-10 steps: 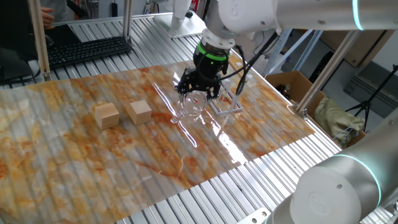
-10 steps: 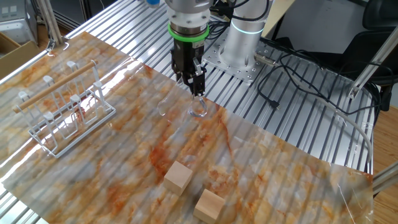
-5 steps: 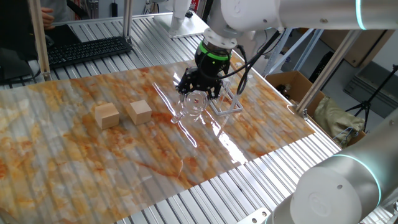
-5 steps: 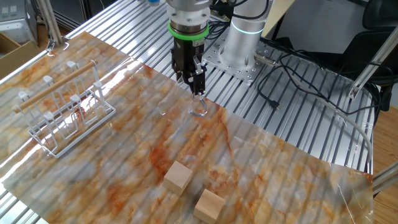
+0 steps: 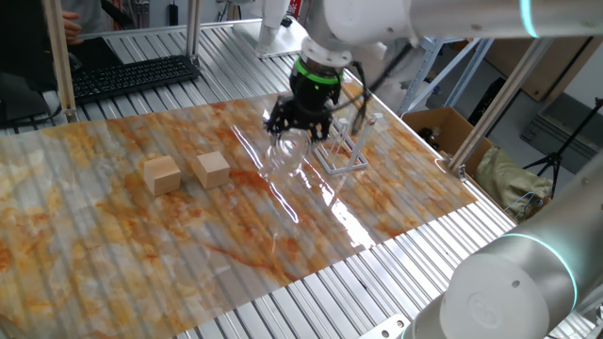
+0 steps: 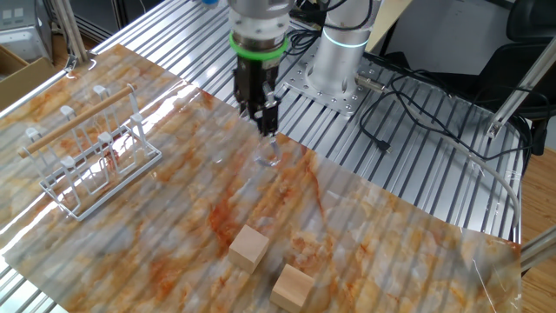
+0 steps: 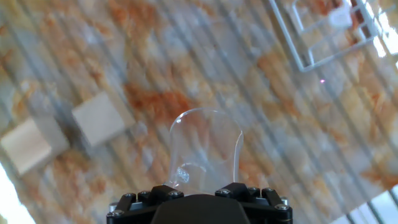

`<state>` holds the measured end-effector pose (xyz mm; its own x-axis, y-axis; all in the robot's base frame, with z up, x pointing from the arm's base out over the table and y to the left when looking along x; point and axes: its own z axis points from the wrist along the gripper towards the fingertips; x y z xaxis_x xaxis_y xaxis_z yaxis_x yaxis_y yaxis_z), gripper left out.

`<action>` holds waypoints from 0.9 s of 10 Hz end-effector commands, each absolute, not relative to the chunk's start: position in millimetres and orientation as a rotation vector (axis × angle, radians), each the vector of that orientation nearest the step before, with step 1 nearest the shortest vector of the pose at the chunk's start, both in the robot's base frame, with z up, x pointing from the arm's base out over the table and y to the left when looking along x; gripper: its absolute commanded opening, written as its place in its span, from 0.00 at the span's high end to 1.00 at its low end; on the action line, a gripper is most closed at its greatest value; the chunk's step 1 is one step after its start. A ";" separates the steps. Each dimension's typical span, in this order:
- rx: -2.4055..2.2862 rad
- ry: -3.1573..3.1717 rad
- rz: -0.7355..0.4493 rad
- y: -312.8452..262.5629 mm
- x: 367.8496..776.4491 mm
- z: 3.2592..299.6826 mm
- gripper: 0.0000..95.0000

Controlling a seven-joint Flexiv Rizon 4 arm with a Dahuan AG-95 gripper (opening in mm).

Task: Put the cup on the cup rack

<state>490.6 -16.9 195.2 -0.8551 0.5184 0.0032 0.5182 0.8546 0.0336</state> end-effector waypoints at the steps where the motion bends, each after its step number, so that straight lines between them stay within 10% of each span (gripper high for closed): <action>1: 0.859 3.038 0.064 -30.1 508.5 197.9 1.00; 9: 1.243 2.933 0.066 -87.7 566.6 215.6 1.00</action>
